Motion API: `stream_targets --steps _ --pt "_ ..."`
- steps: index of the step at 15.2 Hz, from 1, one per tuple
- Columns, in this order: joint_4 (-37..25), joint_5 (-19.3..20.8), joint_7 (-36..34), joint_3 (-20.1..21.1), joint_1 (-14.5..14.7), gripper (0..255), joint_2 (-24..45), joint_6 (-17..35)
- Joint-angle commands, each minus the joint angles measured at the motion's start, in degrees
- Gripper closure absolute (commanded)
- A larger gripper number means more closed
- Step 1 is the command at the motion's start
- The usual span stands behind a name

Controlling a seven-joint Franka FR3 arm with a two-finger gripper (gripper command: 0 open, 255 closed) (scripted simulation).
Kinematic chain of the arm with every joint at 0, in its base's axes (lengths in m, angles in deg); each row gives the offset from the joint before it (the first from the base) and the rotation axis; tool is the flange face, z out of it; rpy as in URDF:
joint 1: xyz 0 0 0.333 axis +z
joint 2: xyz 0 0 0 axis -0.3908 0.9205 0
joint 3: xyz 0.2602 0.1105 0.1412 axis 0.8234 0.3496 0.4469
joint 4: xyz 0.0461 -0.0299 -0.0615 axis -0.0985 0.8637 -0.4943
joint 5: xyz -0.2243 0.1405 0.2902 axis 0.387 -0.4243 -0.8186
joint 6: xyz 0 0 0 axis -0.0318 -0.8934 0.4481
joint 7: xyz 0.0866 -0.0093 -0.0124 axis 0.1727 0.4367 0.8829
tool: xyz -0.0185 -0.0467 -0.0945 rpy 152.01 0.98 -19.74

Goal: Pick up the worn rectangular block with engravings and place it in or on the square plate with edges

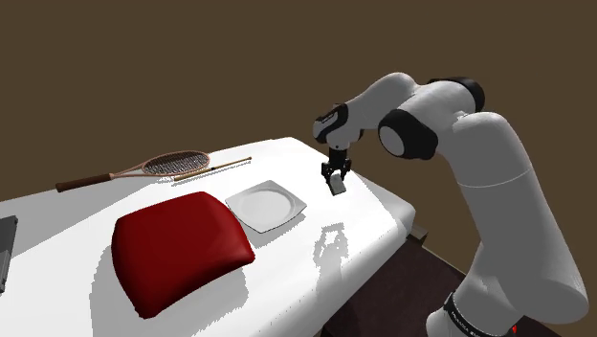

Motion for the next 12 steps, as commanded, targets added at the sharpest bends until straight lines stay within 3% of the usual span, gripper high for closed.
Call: stream_targets --steps 1,12 --pt "-1.63 -0.2 -2.36 0.65 1.19 255 0.83 -0.69" --pt "-18.1 -1.27 -15.4 4.78 4.52 255 8.65 -7.94"
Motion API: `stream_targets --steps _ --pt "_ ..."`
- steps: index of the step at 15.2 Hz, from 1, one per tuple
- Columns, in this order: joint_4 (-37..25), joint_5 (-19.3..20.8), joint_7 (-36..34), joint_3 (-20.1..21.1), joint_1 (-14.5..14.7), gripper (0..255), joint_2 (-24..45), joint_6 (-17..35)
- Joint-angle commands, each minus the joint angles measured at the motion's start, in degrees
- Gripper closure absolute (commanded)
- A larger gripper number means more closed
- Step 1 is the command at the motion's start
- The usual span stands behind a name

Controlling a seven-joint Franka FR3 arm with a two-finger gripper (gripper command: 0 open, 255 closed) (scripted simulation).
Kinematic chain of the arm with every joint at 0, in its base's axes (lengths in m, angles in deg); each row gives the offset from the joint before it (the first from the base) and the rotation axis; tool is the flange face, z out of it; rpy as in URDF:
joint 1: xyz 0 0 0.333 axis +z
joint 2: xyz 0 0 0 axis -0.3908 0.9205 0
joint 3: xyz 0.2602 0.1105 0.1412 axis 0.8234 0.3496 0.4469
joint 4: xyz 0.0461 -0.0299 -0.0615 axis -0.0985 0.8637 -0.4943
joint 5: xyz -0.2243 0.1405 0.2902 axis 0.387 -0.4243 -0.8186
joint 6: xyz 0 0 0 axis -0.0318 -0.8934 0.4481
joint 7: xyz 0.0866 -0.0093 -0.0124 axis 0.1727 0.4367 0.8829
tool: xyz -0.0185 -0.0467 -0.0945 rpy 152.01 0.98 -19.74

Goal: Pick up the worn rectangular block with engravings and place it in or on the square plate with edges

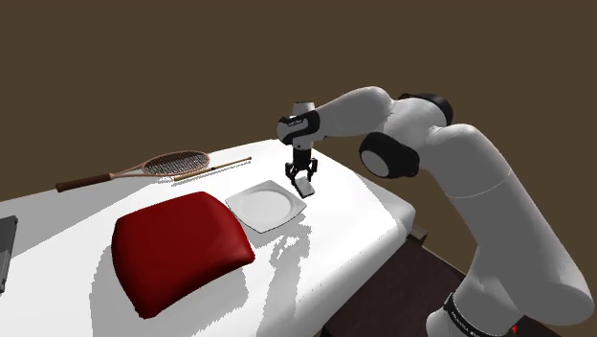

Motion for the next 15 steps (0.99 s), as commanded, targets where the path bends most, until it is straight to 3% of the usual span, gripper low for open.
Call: stream_targets --steps 1,7,11,15 --pt "-3.6 -0.07 -2.65 0.67 0.54 255 1.52 -1.7" --pt "-20.59 -0.69 -10.61 3.34 -0.98 255 9.59 -8.64" --pt "-39.66 -0.99 -17.16 5.56 -4.95 255 18.49 -16.18" --pt "-38.59 -1.32 -16.88 5.85 -4.74 255 19.66 -14.09"
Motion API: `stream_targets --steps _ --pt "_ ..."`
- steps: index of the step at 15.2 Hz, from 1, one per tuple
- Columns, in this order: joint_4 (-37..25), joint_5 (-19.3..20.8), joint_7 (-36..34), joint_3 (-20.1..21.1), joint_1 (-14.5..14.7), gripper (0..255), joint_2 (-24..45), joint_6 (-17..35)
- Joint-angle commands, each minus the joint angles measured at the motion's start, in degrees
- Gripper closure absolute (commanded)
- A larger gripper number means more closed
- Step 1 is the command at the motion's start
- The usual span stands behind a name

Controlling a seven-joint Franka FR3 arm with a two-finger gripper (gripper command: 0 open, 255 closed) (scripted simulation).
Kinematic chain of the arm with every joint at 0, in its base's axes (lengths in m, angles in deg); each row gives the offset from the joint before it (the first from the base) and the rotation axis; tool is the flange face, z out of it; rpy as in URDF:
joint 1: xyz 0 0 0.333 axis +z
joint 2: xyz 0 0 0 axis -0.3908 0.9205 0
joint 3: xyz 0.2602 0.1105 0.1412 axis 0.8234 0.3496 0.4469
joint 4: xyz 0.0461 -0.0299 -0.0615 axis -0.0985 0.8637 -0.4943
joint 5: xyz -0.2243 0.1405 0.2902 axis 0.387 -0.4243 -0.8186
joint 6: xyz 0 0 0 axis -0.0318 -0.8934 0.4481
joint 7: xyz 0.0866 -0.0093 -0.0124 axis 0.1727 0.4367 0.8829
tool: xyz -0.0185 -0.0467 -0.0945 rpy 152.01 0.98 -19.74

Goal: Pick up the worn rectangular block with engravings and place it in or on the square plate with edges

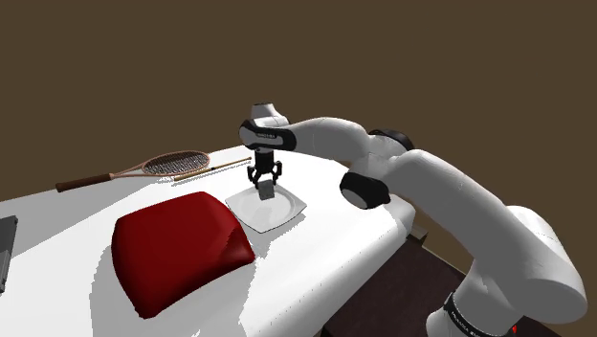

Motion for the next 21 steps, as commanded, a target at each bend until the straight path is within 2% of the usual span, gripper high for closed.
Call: stream_targets --steps 1,11,18,19,21 --pt "0.0 -0.18 -0.03 0.19 -0.01 255 0.81 0.84" --pt "-0.62 -0.98 0.05 1.24 -0.53 255 5.29 4.82" --pt "-0.63 -0.98 0.04 1.24 -0.54 255 5.29 4.82" --pt "-0.51 -0.98 -0.06 1.25 -0.38 0 5.23 4.85" --pt "-0.28 -0.98 0.04 1.22 -0.34 0 5.09 4.91"
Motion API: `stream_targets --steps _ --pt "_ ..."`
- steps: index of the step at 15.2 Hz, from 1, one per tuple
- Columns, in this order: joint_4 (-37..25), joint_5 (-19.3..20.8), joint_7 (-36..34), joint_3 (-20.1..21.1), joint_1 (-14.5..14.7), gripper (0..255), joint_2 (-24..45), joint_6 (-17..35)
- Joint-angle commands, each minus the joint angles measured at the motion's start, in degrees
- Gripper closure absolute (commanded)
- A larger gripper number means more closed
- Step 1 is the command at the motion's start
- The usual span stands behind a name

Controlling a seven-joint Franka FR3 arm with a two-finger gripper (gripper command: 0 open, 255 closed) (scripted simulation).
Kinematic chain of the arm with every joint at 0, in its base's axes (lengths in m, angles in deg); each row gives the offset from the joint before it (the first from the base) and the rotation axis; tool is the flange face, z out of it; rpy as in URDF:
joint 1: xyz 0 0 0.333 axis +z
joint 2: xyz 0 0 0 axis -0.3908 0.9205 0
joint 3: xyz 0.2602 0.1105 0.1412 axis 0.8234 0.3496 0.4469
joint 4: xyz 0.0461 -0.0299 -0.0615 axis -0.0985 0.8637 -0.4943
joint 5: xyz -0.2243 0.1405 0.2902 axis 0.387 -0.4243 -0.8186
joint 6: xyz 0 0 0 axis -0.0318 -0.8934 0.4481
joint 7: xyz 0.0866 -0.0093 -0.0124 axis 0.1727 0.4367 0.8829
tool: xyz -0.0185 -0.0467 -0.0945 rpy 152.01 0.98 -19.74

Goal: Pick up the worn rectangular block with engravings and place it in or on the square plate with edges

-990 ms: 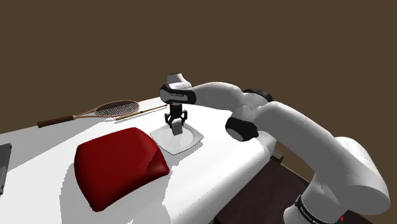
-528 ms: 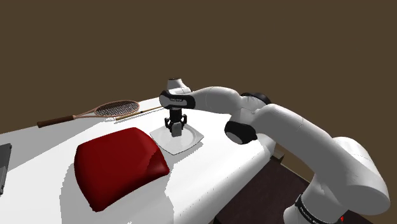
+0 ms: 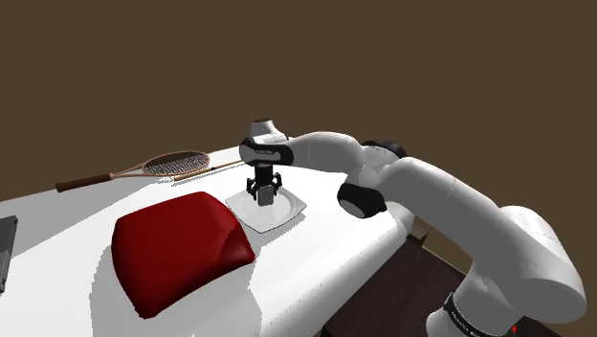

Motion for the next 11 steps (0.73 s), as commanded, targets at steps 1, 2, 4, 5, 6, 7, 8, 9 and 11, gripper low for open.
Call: stream_targets --steps 1,2,4,5,6,7,8,9,11 --pt "0.0 -0.01 0.0 0.03 0.01 0 0.05 -0.03" --pt "0.04 -0.01 0.02 0.02 0.0 0 0.03 -0.02" --pt "-0.99 0.22 -0.19 -0.14 -0.34 0 -0.47 -1.4" --pt "-2.12 0.45 -0.47 -0.28 -0.66 0 -0.98 -2.88" --pt "-3.64 0.68 -0.82 -0.38 -1.11 0 -1.31 -4.5" --pt "-5.21 0.86 -1.17 -0.41 -1.59 0 -1.4 -5.93" --pt "-5.22 0.86 -1.18 -0.41 -1.6 0 -1.4 -5.93" --pt "-5.16 0.86 -1.16 -0.41 -1.57 0 -1.42 -5.91" --pt "-5.21 0.86 -1.18 -0.41 -1.59 0 -1.4 -5.93"
